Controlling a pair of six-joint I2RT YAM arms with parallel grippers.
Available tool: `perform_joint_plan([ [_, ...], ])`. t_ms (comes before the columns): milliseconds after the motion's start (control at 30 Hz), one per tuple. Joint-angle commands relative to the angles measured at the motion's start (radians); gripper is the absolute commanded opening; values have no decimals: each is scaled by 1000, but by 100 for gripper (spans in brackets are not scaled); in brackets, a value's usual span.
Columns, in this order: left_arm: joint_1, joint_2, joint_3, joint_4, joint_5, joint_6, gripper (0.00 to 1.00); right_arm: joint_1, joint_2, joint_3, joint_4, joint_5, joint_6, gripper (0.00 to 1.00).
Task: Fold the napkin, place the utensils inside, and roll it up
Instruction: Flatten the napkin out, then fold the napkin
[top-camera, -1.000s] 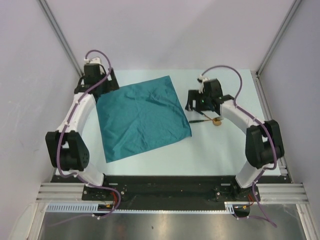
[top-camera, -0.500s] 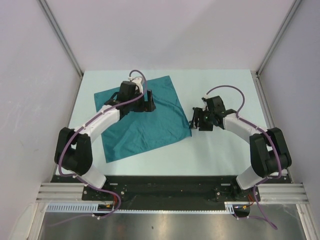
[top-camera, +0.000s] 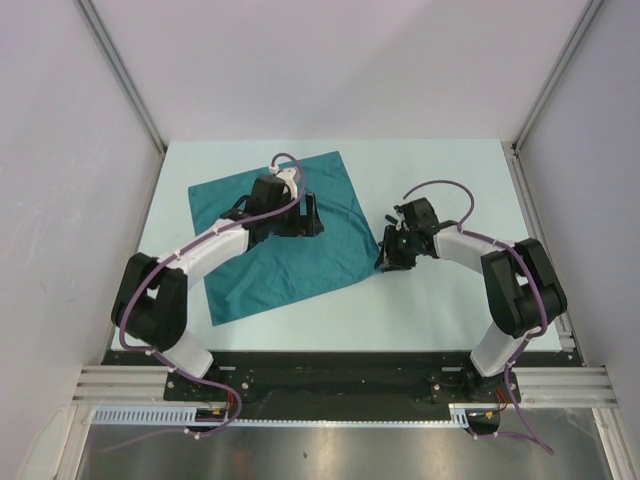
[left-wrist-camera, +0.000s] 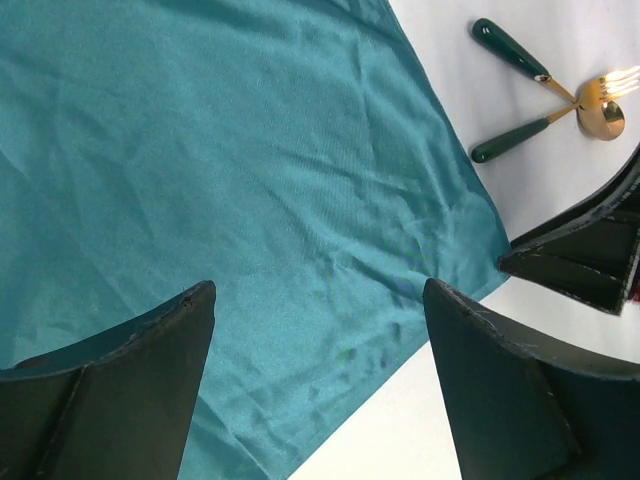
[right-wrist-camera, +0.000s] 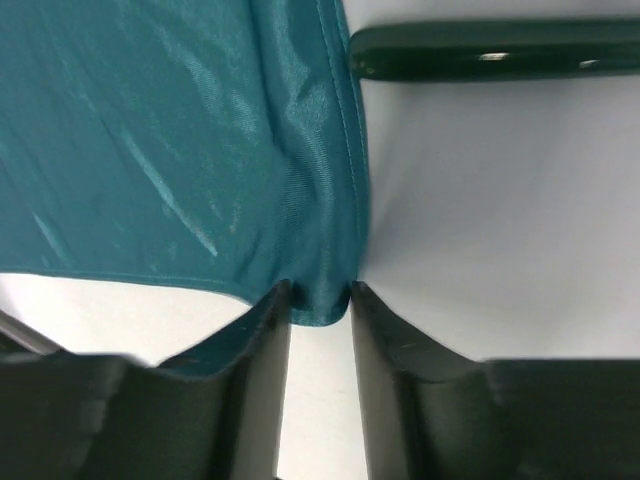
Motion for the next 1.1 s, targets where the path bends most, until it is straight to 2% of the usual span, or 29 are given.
perform_joint_plan([
  [0,0,-24,-13,36,9,-7,88,29,26,46,4,-40,3,26],
  [67,-9,-22,-16,42,3,7,87,41,18,70,-31,-19,1,17],
  [167,-50,-12,-11,41,-19,27,87,52,-34,112,-112,52,-25,19],
  [233,-79,7,-1,44,-23,28,87,47,-93,142,-155,113,-46,26],
  [333,-137,46,25,42,-39,22,87,33,-182,159,-233,200,-76,40],
  [367,-166,57,35,49,-37,13,87,21,-201,166,-265,220,-80,48],
  [467,-226,112,82,59,-36,4,86,-2,-270,150,-299,277,-93,56],
  [667,-343,281,229,76,-36,-4,84,-137,-362,67,-298,296,-92,59],
  [867,-435,422,377,50,-57,11,68,-284,-434,25,-286,230,-122,59],
  [933,-450,468,412,41,-60,13,60,-312,-449,24,-287,218,-134,58],
  [1067,-472,519,452,-2,-105,4,54,-364,-468,22,-292,185,-154,59],
])
